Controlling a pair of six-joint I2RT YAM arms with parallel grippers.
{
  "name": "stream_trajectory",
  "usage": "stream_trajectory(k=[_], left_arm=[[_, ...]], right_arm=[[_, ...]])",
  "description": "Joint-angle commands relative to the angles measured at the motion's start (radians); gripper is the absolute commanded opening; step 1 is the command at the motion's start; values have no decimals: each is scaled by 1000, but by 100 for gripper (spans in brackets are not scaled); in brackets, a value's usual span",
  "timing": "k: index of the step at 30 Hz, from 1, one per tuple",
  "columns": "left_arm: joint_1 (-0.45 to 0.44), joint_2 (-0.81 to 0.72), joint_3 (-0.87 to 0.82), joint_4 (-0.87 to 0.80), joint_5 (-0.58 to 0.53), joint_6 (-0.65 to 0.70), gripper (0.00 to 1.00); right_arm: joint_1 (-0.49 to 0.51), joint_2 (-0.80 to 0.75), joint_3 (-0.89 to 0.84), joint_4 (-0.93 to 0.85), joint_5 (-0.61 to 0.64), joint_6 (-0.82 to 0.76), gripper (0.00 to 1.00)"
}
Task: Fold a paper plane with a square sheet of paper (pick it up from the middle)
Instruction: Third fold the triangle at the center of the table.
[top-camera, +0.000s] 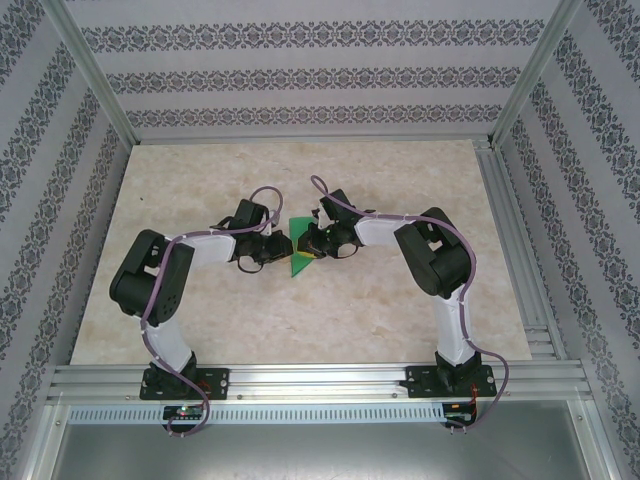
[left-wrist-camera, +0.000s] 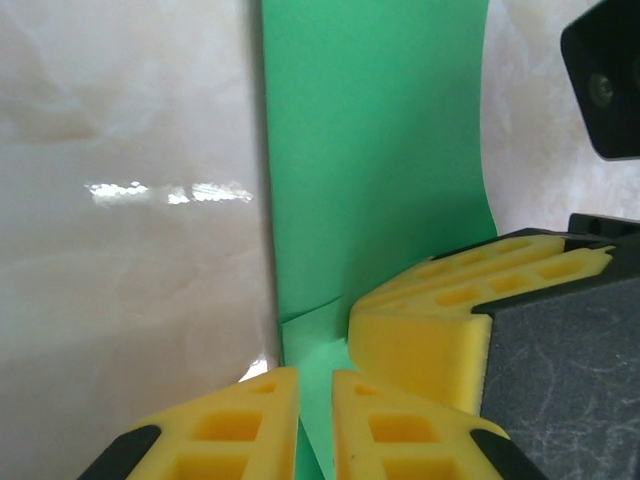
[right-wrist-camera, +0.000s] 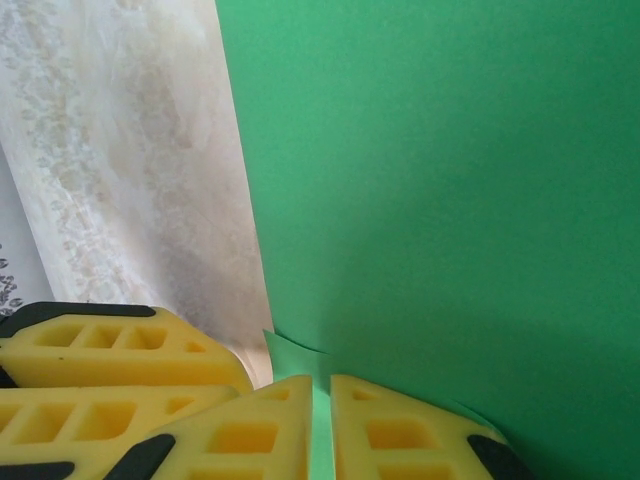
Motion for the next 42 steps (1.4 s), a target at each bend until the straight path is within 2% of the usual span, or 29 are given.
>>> stream_trajectory(k=[1,7,17,25,31,42], left_arm=[[9,20,28,73,50,-11,16],[8,51,40,84,74,-20,14],[9,94,72,15,48,-5,11],[8,102,68,-34,43,12,10],[7,119,68,-40,43,13,10],[7,120,64,-36,41,10,10]], right_arm=[[-11,-12,-10,-6,24,-2,13],[-11,-13,-12,-8,32,-1,13],[-14,-33,-16,1,20,4,13],[-16,-134,-100,125,-49,28,18],[5,-180,-170,147,-59,30,18],[61,-138,-207,201,-86,63,17]])
